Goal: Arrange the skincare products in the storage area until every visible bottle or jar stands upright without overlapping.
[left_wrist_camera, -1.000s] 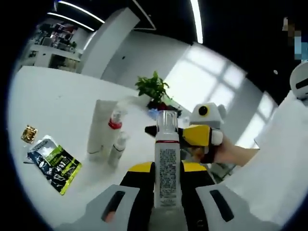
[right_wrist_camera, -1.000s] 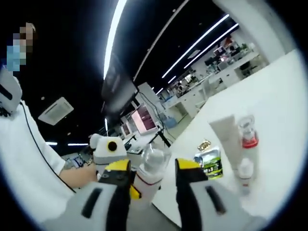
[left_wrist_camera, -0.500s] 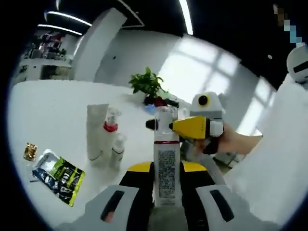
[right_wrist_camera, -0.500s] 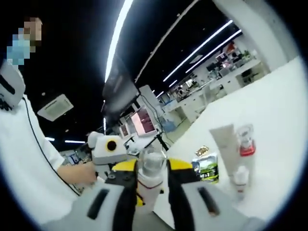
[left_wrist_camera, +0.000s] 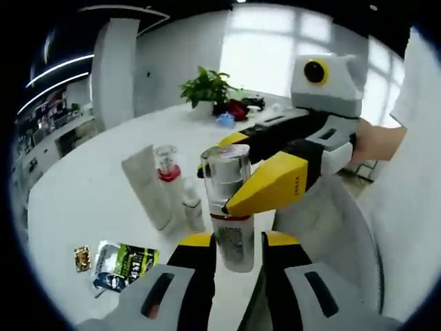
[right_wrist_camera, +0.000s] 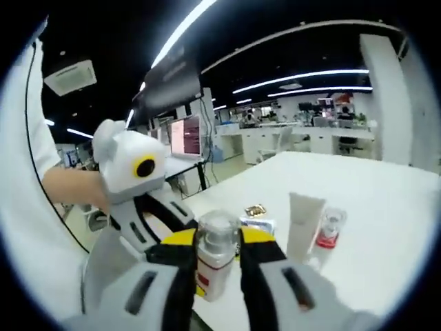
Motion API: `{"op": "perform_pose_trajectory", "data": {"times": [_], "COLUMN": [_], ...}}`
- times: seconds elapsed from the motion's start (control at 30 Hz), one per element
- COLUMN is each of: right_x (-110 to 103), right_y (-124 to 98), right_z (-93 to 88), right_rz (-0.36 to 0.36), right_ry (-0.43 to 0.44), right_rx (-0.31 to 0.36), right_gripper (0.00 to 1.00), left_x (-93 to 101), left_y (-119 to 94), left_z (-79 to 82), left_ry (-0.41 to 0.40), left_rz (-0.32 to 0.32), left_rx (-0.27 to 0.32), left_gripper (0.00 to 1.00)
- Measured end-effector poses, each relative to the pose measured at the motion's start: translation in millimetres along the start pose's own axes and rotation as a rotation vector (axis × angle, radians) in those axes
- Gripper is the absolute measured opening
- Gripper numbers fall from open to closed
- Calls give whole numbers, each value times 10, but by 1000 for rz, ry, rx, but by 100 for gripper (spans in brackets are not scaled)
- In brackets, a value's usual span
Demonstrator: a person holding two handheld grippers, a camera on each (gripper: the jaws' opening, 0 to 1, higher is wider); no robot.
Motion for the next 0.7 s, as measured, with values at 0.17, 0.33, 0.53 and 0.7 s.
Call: {"op": "perform_pose_trajectory", "data": {"times": [0.17, 0.33, 0.53, 0.7], "right_x": [-11, -10, 58, 130], "right_y": [41, 65, 94, 132], "right_z": [-69, -163, -232, -326], "right_rz": [-60, -101, -130, -171], "right_ry": [-10, -12, -3, -13], "right_rx": [-17, -31, -58, -92], "right_gripper": [22, 22, 22, 22], "left_x": [-68, -125, -177, -214], "left_y": [57, 93, 199, 342], "left_z": [-77, -144, -218, -290], "left_ry": [29, 76, 98, 111], "left_rz": [6, -12, -48, -69], "left_rx": [-42, -81, -86, -87], "left_gripper": [19, 17, 17, 17]}}
Point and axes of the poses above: the point that each gripper's makers call its tool centre point, and the gripper's own axes: y roughly forward along the fingers, x roughly to its right, z roughly out of its top, the point moved 9 cm from there along -y, roughly backward along the fingers, and after that the axes turned 12 degrees about y, right-handed, at the moved point
